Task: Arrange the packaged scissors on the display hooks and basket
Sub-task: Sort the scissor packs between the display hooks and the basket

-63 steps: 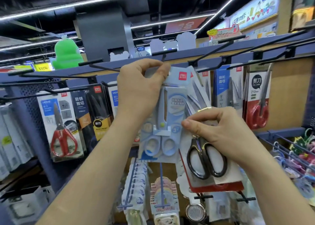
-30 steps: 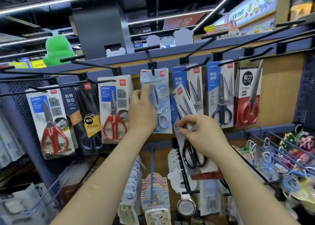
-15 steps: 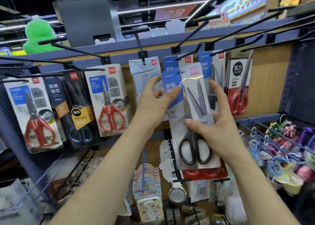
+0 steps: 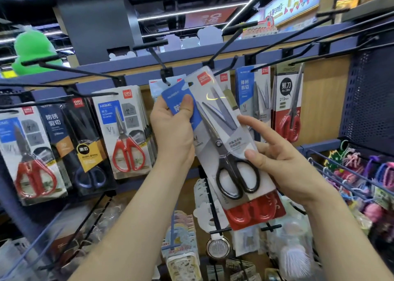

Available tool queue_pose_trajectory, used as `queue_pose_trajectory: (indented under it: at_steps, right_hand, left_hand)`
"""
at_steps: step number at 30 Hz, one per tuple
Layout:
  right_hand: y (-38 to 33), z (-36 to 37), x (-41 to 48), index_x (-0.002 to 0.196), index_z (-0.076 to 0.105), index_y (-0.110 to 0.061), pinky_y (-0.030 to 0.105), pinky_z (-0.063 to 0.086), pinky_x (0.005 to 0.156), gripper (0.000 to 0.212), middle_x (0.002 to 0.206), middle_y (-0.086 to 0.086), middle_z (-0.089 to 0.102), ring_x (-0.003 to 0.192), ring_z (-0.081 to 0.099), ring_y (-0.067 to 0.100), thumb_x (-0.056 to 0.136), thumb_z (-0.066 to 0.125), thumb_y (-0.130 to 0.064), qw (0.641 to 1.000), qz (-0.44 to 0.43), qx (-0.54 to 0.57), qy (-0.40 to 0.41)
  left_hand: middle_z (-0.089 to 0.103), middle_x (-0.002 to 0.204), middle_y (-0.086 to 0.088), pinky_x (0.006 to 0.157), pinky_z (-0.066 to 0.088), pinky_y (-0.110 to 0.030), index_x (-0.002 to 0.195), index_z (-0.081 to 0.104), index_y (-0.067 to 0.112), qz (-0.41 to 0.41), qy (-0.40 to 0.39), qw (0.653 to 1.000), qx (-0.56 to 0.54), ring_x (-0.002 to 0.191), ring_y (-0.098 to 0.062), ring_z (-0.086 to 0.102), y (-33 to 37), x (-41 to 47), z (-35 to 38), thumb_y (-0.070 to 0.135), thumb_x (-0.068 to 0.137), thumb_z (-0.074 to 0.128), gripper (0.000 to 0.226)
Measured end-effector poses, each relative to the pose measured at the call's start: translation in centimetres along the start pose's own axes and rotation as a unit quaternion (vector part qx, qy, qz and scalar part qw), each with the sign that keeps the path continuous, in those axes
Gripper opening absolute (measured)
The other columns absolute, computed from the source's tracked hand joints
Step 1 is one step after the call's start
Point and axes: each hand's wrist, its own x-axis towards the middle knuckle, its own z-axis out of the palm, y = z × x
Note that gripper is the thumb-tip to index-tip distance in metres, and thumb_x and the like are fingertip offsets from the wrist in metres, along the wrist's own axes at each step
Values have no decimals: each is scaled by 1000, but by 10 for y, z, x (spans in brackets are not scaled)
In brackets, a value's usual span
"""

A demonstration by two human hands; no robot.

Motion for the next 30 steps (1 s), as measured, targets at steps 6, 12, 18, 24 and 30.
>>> queue_pose_trajectory:
  at_steps: [6,12,18,24,30]
  right_hand:
    - [-6,-14,-15,139,40,-54,30,56,89,90,133,-10,63,118,64,15,76,82,-5,994,41,-71,-79]
    - [-11,-29,-32,137,44,-50,23,53,93,78,132,-18,61,116,62,3,83,74,-3,976,88,-193,-55]
    - [-2,-55,-59,86,79,-34,23,50,77,36,94,-3,76,84,70,11,89,66,-1,953,107,-251,133]
    - [-7,-23,-58,88,78,-39,32,55,75,15,91,-7,77,83,71,12,76,70,-43,959,88,-120,240]
    - [-2,4,-42,71,78,-40,11,41,69,16,79,-21,71,75,64,-4,64,71,-52,959,48,-191,204]
  left_hand:
    - [71,87,4,74,60,-32,101,62,18,5,68,996,-54,79,-10,71,3,-2,0,5,95,59,14]
    - [72,88,4,68,58,-31,104,61,17,-62,53,994,-67,76,-12,71,0,-8,-15,7,96,57,13]
    - [75,91,4,74,57,-30,120,59,11,2,-17,1000,-12,85,-15,71,21,-17,-33,2,94,55,27]
    - [75,82,9,71,57,-27,97,58,18,81,-108,991,9,81,-10,71,47,-25,0,-3,92,56,22]
    - [70,91,1,73,56,-27,97,61,20,83,-137,985,59,82,-16,69,46,-19,37,1,94,59,20]
